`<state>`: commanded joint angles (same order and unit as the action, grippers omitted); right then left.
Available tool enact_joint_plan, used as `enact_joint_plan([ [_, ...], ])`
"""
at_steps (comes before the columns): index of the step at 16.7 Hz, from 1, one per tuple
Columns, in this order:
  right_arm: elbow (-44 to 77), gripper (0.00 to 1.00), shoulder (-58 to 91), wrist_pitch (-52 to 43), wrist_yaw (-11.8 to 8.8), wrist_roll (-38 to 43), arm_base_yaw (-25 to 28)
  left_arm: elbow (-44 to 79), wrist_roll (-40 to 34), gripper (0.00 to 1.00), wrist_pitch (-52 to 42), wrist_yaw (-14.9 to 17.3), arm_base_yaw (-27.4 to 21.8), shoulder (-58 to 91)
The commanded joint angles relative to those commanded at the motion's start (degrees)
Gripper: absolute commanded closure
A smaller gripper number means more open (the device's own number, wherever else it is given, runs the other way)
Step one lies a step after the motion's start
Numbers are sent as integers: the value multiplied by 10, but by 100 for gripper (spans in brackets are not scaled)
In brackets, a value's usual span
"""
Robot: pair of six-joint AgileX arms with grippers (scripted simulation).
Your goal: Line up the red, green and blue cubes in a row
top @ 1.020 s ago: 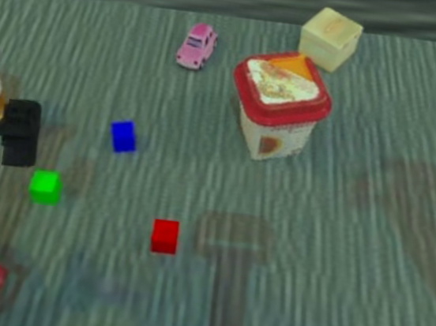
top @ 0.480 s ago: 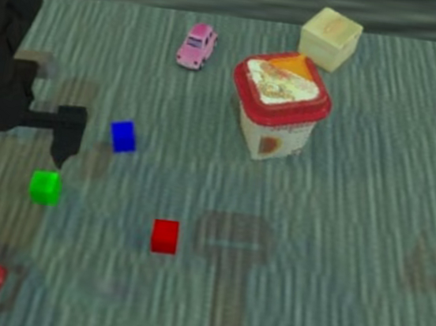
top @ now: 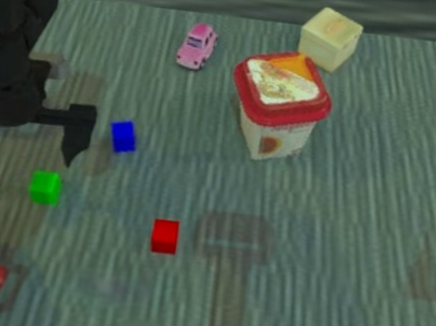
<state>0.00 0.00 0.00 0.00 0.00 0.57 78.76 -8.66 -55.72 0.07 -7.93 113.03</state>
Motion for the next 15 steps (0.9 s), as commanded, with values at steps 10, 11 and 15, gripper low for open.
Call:
enact_joint_plan([
  [10,0,0,0,0,0,0,0,-54,2,0,115,0,1,60],
  [11,0,0,0,0,0,0,0,-63,2,0,133,0,1,69],
  [15,0,0,0,0,0,0,0,-78,2,0,162,1,1,83],
])
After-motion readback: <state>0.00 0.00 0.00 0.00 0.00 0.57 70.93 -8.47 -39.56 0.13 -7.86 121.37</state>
